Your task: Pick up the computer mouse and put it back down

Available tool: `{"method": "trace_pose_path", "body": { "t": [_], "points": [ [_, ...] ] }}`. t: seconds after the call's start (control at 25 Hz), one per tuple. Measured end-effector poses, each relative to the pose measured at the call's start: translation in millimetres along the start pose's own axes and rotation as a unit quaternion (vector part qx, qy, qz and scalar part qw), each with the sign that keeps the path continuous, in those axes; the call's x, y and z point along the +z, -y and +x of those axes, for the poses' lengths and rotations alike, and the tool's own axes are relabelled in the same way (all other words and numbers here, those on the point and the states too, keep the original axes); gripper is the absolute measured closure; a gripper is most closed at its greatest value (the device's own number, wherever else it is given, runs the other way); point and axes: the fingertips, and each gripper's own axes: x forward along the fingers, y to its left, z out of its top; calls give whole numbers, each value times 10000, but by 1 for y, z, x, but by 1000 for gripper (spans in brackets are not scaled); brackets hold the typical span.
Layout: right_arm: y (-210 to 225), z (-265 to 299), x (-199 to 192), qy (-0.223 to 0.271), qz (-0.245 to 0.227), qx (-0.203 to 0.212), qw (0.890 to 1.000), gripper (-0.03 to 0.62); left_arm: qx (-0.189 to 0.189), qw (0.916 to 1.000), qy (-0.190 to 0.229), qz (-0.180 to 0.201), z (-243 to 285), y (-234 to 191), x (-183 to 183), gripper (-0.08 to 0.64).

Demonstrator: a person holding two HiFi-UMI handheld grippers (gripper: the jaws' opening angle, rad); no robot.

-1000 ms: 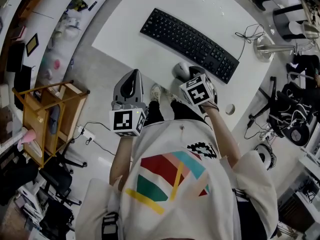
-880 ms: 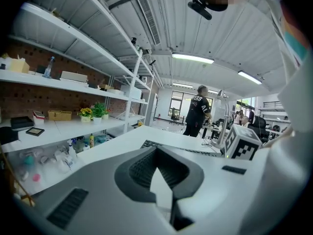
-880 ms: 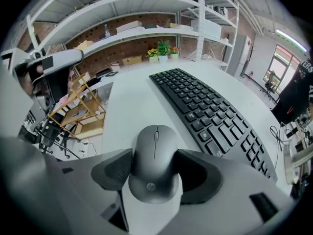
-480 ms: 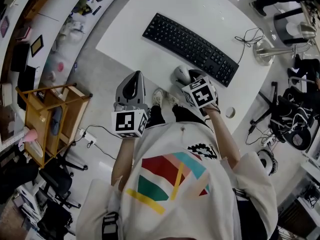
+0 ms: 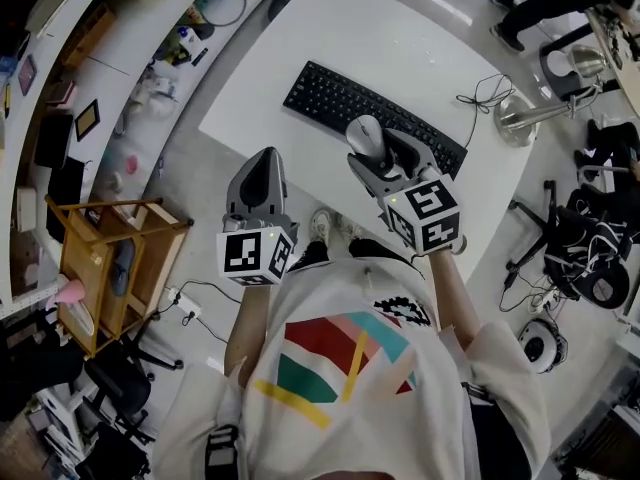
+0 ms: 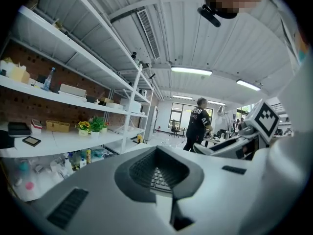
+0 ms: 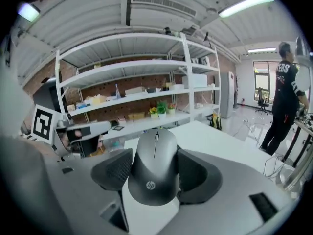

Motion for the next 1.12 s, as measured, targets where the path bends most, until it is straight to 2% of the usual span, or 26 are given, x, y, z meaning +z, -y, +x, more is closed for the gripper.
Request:
{"method": "trace_pose_path", "body": {
  "t": [0.2,0.32,0.48,0.84,1.04,1.12],
  "points": [
    [-4,-48,68,1264,-174,-210,9916,290,-259,9989,385,79,3,28,41,515],
    [-5,-71,88,1709,-282,-349,9843,290,-408,9971,627,145,6,41,65,515],
    [-12,-92,111,2332,-265,-281,9717,290,-614,9948,814,73,7,49,85,515],
    [-2,-106,108,2328,-92,-350,9719,290,-783,9930,878,92,18,61,95,515],
    [-3,-110,113,2447,-108,-394,9688,290,-715,9932,824,409,20,65,95,517],
    [-4,-112,114,2470,-155,-426,9680,290,-808,9921,910,305,18,67,98,517]
  ]
}}
